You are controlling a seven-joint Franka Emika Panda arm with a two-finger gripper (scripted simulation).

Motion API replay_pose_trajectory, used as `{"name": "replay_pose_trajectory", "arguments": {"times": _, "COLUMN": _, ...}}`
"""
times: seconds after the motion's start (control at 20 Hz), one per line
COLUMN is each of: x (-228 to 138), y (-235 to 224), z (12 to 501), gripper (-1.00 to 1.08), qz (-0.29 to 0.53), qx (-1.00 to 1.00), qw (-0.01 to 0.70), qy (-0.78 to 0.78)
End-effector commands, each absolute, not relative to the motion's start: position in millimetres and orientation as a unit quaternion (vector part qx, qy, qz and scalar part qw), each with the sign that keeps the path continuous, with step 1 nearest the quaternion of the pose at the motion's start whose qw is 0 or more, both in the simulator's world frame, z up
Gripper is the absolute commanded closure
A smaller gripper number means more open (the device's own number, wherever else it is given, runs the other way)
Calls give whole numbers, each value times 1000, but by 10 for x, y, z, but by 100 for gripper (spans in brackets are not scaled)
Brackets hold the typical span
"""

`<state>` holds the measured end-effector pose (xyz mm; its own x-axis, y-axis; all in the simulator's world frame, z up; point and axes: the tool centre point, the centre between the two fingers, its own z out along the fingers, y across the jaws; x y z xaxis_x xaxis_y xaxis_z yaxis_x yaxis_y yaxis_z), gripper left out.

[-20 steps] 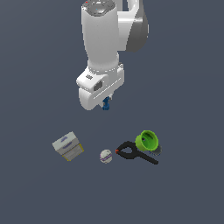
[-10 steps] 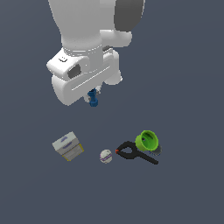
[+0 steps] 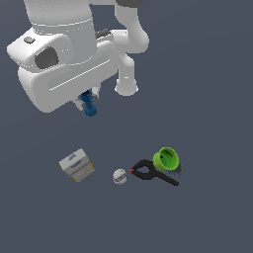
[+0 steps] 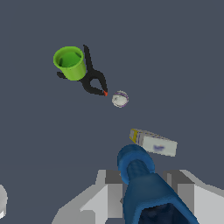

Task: Pick up a designated object from a clutter of objects.

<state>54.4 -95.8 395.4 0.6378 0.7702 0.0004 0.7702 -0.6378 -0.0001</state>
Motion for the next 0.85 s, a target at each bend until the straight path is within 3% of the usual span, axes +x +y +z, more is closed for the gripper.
{"name": "replay_pose_trajectory", "arguments": {"times": 0.0, "x": 609, "y": -1016, "z": 4057, "gripper": 108, "qz": 0, "qx": -905, "qw": 0, "qy": -426}}
{"name": "replay_pose_trajectory", "arguments": {"times": 0.8, "x": 779, "y": -1153, "z": 4307, "gripper": 108, "qz": 0, "qx": -905, "qw": 0, "qy": -426}}
